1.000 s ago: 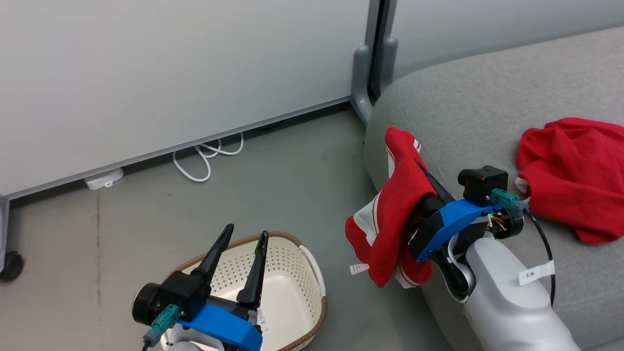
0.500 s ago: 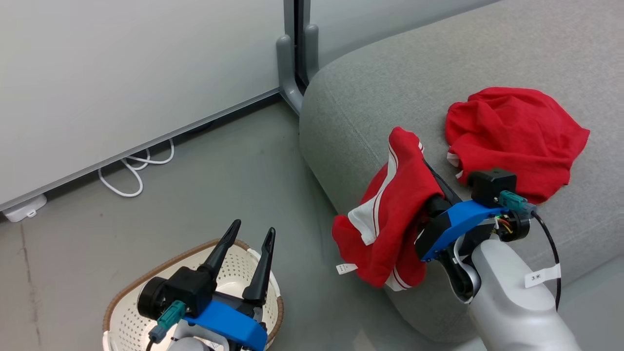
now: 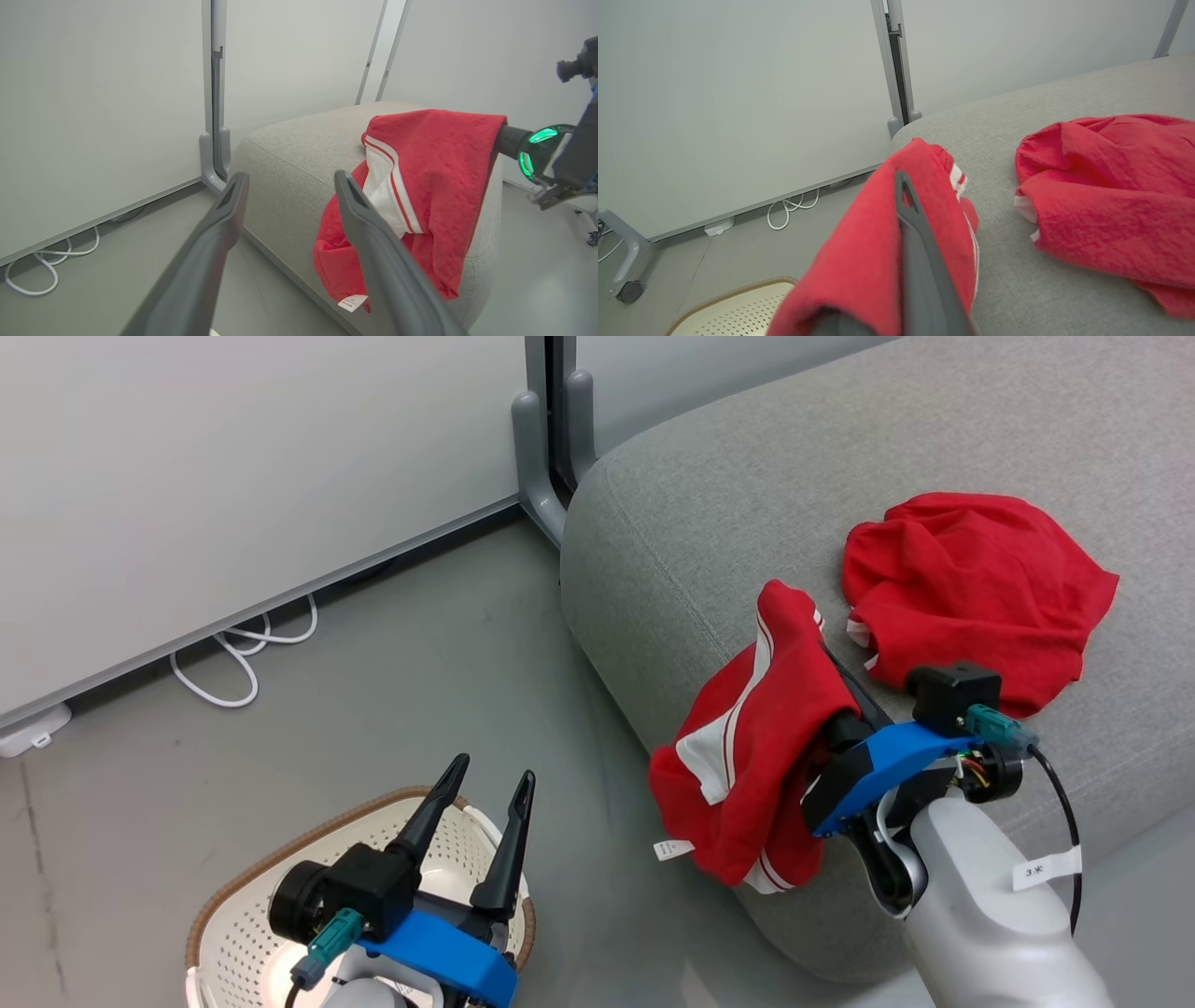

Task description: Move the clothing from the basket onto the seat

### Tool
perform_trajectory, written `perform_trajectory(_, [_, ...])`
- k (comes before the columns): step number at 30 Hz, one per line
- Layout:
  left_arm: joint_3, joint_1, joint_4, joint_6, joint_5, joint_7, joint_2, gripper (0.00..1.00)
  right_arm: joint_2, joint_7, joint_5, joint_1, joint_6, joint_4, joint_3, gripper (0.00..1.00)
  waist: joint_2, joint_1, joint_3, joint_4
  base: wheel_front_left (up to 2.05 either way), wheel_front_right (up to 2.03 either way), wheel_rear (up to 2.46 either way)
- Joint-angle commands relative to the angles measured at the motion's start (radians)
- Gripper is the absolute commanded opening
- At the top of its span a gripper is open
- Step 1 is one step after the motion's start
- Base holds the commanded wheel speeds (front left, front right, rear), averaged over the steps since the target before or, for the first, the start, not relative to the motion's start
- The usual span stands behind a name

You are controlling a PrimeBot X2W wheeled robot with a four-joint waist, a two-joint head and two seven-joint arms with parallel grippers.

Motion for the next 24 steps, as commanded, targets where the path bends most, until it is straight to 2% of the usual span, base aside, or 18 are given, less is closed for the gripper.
perform_trajectory(1, [-0.001, -0.016, -0.003, -0.002, 0.000, -0.005, 0.005, 1.00, 0.000, -0.004, -0.009, -0.017, 0.000, 0.001, -0.006, 0.00, -0.0001, 0.0000, 0.008, 0.006, 0.00, 0.00, 0.00])
perform_trajectory(5, [-0.005, -0.028, -0.012, -0.002, 0.007, -0.005, 0.011, 1.00, 0.000, 0.002, -0.020, -0.075, 0.000, 0.018, -0.026, 0.00, -0.0001, 0.0000, 0.034, 0.017, 0.00, 0.00, 0.00])
perform_trajectory(8, [-0.012, -0.046, -0.025, -0.002, 0.012, -0.005, 0.020, 1.00, -0.028, 0.025, -0.014, -0.143, 0.000, 0.020, -0.061, 0.00, -0.0001, 0.0000, 0.065, 0.032, 0.00, 0.00, 0.00])
perform_trajectory(11, [-0.023, -0.067, -0.041, -0.002, 0.016, -0.005, 0.031, 1.00, -0.090, 0.054, -0.029, -0.214, 0.000, 0.009, -0.093, 0.00, -0.0001, 0.0000, 0.107, 0.052, 0.00, 0.00, 0.00])
perform_trajectory(12, [-0.023, -0.067, -0.041, -0.002, 0.016, -0.005, 0.031, 1.00, -0.090, 0.054, -0.029, -0.214, 0.000, 0.009, -0.093, 0.00, -0.0001, 0.0000, 0.107, 0.052, 0.00, 0.00, 0.00])
perform_trajectory(16, [-0.041, -0.107, -0.062, -0.002, 0.023, -0.005, 0.049, 1.00, -0.190, 0.091, -0.083, -0.312, 0.000, -0.009, -0.148, 0.00, -0.0001, 0.0000, 0.179, 0.080, 0.00, 0.00, 0.00])
perform_trajectory(21, [-0.057, -0.160, -0.092, -0.002, 0.027, -0.005, 0.080, 1.00, -0.294, 0.138, -0.131, -0.414, 0.000, -0.042, -0.278, 0.00, -0.0001, 0.0000, 0.276, 0.111, 0.00, 0.00, 0.00])
perform_trajectory(24, [-0.063, -0.186, -0.118, -0.002, 0.033, -0.005, 0.101, 1.00, -0.332, 0.157, -0.153, -0.466, 0.000, -0.077, -0.367, 0.00, -0.0001, 0.0000, 0.336, 0.122, 0.00, 0.00, 0.00])
